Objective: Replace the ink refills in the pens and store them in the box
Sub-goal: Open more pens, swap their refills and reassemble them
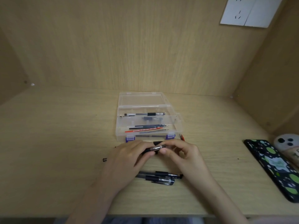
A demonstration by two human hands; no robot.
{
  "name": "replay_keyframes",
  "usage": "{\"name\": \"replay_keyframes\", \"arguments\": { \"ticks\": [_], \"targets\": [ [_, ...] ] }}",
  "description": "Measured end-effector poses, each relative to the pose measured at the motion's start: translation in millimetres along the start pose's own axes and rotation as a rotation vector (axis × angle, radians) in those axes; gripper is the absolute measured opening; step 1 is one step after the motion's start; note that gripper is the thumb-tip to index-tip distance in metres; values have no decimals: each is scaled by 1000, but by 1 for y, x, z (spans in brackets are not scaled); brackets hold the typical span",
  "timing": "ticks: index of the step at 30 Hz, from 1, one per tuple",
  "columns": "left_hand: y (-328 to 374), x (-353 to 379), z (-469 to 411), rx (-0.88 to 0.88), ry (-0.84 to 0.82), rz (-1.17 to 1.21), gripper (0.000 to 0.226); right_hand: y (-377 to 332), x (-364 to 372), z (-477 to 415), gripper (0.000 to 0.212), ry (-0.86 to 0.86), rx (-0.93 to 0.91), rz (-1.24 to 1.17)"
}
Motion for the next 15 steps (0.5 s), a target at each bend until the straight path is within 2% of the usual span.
{"name": "replay_keyframes", "arguments": {
  "ticks": [3,6,11,15],
  "targets": [
    [1,0,0,6,-4,-6,30,-1,2,2,17,-22,18,-74],
    [4,-2,0,36,18,-36,30,0,4,2,12,-6,19,-109],
    [3,-2,1,9,14,-54,35,2,6,1,15,5,-7,-102],
    [5,-8,-1,18,64,-86,30,-1,2,2,15,26,-16,-105]
  ]
}}
Point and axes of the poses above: each hand's wrist, its own z-axis away from the middle knuckle, its own x-axis out of the palm, y = z × x, the point moved 7 cm from there along -z, towards the middle knuckle, and after that the axes turned 4 degrees about -z, right-handed, at the moved point
